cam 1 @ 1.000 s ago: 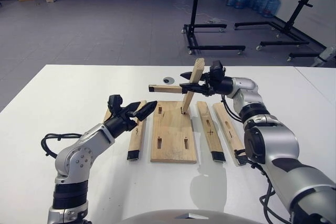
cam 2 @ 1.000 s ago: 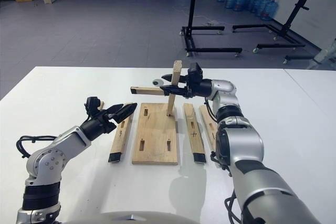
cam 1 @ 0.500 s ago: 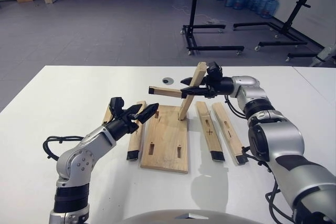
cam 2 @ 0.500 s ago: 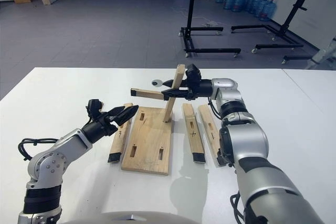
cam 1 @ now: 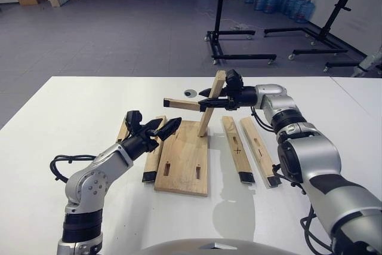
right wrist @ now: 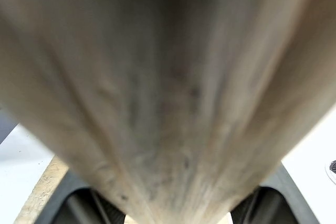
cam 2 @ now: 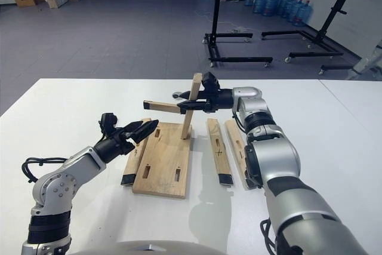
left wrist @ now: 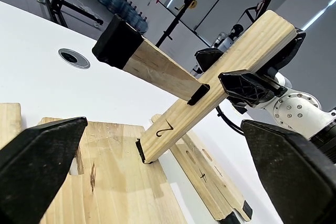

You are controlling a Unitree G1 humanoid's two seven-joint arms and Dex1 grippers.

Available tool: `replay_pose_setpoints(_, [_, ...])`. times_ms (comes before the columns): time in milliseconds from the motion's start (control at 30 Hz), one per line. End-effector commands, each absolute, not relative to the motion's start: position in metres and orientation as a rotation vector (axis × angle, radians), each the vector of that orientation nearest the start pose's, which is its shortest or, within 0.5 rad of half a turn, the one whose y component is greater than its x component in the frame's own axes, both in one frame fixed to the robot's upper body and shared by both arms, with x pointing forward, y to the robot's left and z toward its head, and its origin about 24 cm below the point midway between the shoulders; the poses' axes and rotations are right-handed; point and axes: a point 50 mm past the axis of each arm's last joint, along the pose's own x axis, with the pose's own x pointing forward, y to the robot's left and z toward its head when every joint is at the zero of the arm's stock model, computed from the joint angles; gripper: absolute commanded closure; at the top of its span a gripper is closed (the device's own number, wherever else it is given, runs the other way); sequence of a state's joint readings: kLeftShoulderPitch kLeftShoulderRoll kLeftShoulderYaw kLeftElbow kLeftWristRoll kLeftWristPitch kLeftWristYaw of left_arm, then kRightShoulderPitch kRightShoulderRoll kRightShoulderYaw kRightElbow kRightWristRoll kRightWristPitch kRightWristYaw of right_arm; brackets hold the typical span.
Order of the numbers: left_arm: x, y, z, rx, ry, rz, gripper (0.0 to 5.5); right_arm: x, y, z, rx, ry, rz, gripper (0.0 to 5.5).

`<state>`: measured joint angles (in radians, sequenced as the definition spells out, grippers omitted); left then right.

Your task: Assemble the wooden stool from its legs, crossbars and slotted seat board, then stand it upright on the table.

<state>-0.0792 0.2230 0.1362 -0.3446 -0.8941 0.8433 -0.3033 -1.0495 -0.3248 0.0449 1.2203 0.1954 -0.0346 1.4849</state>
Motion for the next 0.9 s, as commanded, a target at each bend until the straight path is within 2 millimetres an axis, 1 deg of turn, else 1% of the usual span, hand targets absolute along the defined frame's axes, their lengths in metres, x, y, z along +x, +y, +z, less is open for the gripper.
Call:
replay_pose_setpoints(33, [0.240, 0.144, 0.094, -0.597, 0.306, -0.658, 0.12, 0.348, -0.151, 0.070, -0.136, 0.490, 1.415, 3.43])
replay_pose_setpoints(267, [0.241, 0.144, 0.094, -0.597, 0.304, -0.655, 0.12, 0.340, -0.148, 0.060, -0.180, 0.523, 1.496, 3.43])
replay_pose_setpoints(533, [0.241, 0.145, 0.094, -0.598, 0.304, -0.651, 0.12, 0.338, -0.146, 0.047, -0.041, 0.686, 1.384, 3.43])
replay_pose_setpoints(633, [0.240, 0.144, 0.094, -0.599, 0.304, -0.651, 0.12, 0.337, -0.145, 0.045, -0.013, 0.708, 1.370, 3.43])
replay_pose_setpoints(800, [0.240, 0.143, 0.093, -0.602, 0.305, -0.653, 0.12, 0.332, -0.147, 0.035, -0.029, 0.745, 1.356, 3.43])
replay_pose_setpoints(900, [0.240, 0.142, 0.094, -0.603, 0.306, -0.657, 0.12, 0.332, -0.147, 0.028, -0.015, 0.778, 1.283, 3.43])
